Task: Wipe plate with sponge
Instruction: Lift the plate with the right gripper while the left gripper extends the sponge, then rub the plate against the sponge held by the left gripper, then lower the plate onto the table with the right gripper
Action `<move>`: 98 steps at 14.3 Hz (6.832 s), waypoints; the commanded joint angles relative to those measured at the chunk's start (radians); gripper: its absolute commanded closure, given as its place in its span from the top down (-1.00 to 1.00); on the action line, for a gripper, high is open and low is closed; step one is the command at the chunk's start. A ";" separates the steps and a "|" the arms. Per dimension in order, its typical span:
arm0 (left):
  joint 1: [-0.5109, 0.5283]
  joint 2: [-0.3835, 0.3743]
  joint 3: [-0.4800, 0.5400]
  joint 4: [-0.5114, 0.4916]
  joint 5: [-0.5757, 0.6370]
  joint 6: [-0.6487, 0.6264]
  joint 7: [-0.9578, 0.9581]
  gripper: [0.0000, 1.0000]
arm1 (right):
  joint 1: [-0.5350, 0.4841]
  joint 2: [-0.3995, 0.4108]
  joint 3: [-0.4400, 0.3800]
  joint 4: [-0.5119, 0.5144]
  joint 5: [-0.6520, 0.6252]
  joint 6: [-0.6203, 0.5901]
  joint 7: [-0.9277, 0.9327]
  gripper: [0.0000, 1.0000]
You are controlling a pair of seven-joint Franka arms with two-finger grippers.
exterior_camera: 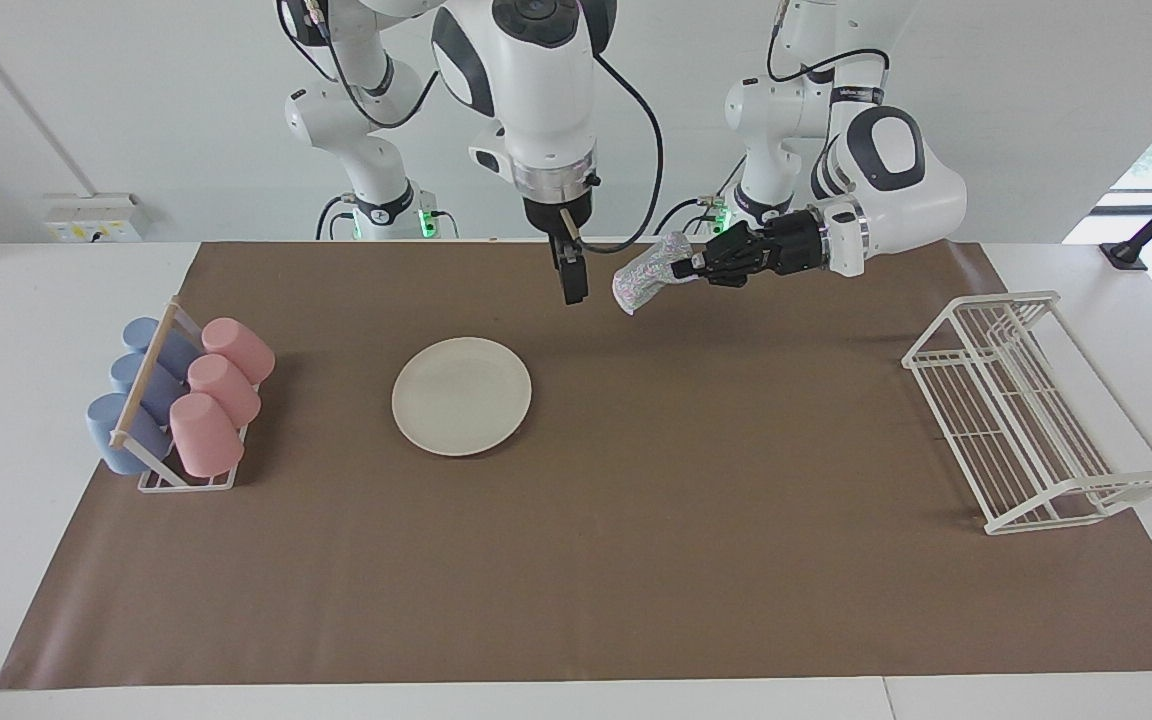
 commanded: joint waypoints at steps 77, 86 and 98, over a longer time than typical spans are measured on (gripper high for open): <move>-0.012 0.007 0.015 -0.030 -0.031 -0.085 0.017 0.01 | 0.060 -0.111 -0.009 -0.207 0.140 0.193 -0.004 -1.00; -0.014 0.004 0.015 -0.030 -0.031 -0.082 -0.022 1.00 | -0.087 -0.169 -0.012 -0.364 0.134 0.230 -0.537 -1.00; -0.005 -0.004 0.018 0.005 0.096 -0.008 -0.095 1.00 | -0.263 -0.274 -0.010 -0.941 0.123 0.745 -1.232 -1.00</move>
